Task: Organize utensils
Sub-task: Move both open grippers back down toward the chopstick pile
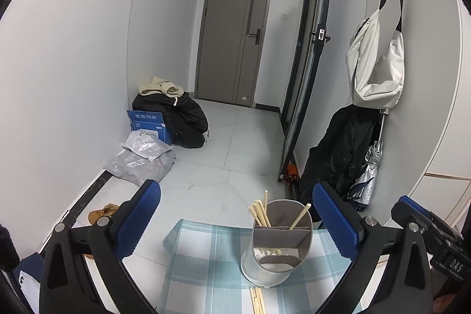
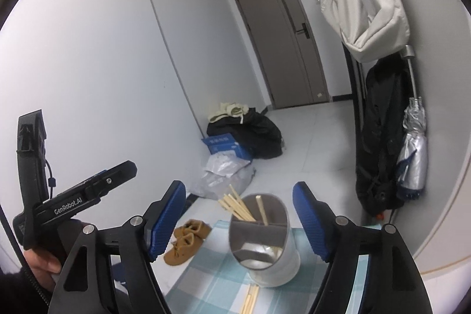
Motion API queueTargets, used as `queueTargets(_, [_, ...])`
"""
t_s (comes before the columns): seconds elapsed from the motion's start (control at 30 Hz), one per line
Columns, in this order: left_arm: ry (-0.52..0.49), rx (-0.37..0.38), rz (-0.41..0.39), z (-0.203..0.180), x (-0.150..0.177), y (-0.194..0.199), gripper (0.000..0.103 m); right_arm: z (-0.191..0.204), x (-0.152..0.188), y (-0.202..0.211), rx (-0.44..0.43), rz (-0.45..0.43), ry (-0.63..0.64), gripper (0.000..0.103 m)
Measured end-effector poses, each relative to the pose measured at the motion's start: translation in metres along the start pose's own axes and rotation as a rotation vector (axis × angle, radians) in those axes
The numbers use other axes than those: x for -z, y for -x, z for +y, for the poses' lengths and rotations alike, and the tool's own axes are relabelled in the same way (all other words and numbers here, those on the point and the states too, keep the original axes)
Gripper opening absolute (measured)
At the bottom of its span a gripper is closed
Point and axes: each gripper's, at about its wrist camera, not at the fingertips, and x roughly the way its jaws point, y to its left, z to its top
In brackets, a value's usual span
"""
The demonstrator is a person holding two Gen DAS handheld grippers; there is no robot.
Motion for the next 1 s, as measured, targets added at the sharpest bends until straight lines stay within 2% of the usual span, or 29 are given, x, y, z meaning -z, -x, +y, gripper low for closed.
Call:
queueTargets(0.3, [-0.023, -0.004, -0.037, -0.007, 0.021, 0.022, 0.102, 0.01, 0.027, 0.026, 0.033, -0.042, -0.004, 0.082])
queueTargets(0.5, [-0.015, -0.011, -0.049, -0.006, 0.04, 0.027, 0.102, 0.012, 0.049, 0.035, 0.068, -0.063, 0.004, 0.088])
queueTargets(0.8, [-0.009, -0.015, -0.048, 0.001, 0.069, 0.018, 0.102, 0.011, 0.08, 0.032, 0.109, -0.044, 0.019, 0.095])
queueTargets(1.0, [-0.012, -0.029, 0.002, 0.003, 0.102, -0.001, 0.102, 0.008, 0.105, 0.018, 0.139, 0.003, 0.031, 0.096])
